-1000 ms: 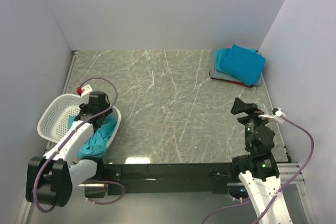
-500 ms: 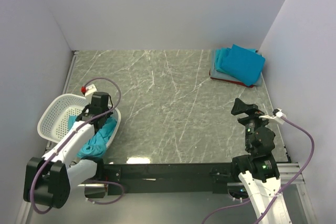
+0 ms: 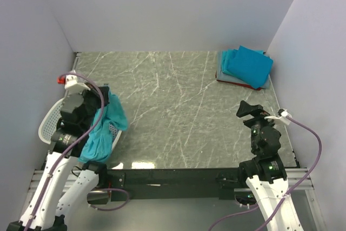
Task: Fold and stack the t-shirts
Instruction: Grab the tshirt from the pile, then move the tshirt to the center of the board
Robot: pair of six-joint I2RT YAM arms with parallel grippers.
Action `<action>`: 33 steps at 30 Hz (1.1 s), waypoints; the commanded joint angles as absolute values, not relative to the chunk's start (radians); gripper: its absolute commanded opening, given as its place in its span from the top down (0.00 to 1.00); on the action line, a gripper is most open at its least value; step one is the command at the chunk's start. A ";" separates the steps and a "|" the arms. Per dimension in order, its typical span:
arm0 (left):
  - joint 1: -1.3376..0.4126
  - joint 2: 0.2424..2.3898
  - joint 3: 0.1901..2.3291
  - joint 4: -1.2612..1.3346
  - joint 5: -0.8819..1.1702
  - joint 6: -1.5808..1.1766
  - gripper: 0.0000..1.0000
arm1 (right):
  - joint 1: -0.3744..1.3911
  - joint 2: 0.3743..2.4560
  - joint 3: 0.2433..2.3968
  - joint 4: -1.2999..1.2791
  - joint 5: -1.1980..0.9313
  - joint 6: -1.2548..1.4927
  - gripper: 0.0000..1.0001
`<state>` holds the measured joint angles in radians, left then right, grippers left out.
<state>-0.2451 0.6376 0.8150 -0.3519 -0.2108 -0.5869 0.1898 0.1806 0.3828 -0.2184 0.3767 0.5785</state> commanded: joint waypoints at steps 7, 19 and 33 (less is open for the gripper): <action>-0.287 0.917 1.239 -0.186 0.184 -0.472 0.99 | 0.187 0.258 0.420 -0.140 0.426 0.543 0.07; -0.502 1.416 1.992 -0.189 0.420 -0.388 0.99 | 0.187 0.310 0.442 -0.120 0.459 0.526 0.07; -0.436 1.367 1.475 0.146 0.293 -0.451 0.99 | 0.187 0.316 0.431 -0.109 0.434 0.528 0.07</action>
